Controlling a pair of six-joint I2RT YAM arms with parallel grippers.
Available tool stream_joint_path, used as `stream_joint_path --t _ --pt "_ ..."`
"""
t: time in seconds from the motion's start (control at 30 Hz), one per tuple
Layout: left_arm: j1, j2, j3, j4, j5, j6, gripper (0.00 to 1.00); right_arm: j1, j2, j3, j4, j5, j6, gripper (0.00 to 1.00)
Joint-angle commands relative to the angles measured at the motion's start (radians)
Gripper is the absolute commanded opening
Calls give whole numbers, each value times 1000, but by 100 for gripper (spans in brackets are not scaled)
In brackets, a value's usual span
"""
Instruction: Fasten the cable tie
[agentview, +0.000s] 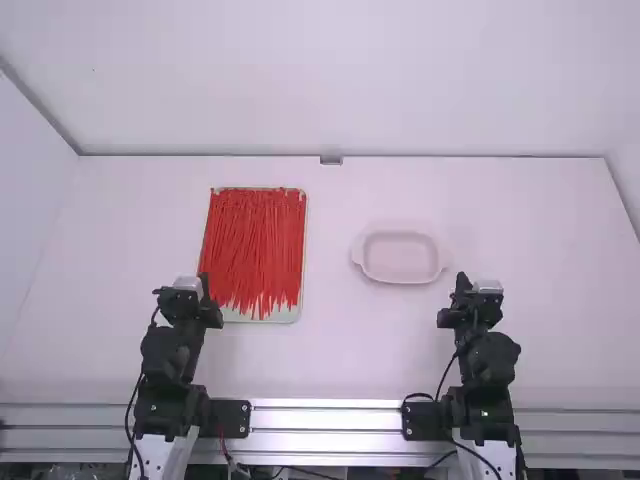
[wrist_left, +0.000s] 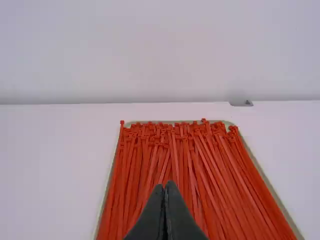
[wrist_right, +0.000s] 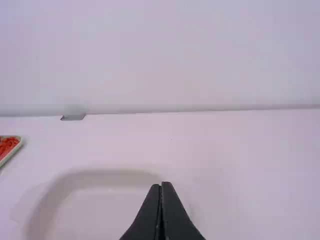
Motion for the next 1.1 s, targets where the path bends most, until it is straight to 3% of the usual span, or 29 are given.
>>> stream_joint_path --t 0.0,0.53,1.07 --pt "0 0 0 0 0 1 0 0 0 0 -1 2 3 0" --pt "0 101 84 -41 19 1 11 12 105 66 -9 -11 3 11" --pt "0 427 301 -145 53 -3 37 43 411 239 -46 -16 3 37"
